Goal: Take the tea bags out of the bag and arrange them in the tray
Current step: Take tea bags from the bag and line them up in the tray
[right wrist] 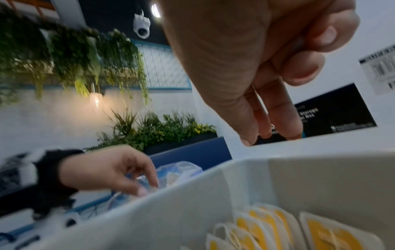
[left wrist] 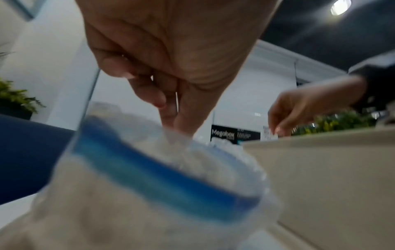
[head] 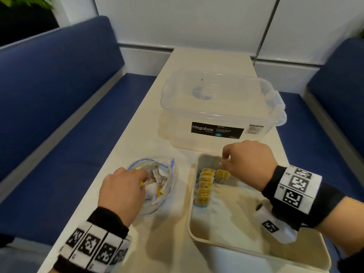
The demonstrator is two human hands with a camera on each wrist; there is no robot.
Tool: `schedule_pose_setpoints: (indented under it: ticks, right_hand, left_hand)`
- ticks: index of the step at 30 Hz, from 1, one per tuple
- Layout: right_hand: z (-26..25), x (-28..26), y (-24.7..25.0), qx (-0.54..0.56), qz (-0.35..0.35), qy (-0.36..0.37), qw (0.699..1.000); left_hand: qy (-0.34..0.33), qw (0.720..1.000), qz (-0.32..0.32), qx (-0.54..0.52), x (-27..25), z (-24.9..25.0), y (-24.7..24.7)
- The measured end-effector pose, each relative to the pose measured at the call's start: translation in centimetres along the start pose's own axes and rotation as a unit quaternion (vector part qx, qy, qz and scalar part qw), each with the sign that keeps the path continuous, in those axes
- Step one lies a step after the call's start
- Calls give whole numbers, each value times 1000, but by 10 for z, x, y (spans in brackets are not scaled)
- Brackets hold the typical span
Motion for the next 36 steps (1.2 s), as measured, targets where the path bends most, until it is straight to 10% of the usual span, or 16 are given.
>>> schedule_pose_setpoints:
  ticks: [14,22,29,36]
  right_hand:
    - [0,-23,26,61,33,-14,998]
    - [-10,-28,35,91,29,7,995]
    - [-41,-32,44,250,52,140,957]
    - [-54,-31,49,317,39,221,921]
  left_hand:
    - [-38,973,-111,200,18,1,-24]
    - [-2,998,3,-70,8,-17,7]
    - [-31,858,-31,-512,7,4,15]
    - [-47,735,-126,-665,1,42,15]
Point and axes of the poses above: each hand's wrist, its own x-axis towards the middle knuckle, its own y-axis out of the back of the hand, z = x × y, the point moved 3 cm from there along x, towards the middle knuckle, and after that the axes turned 6 degrees about -y, right-handed, at the moved point
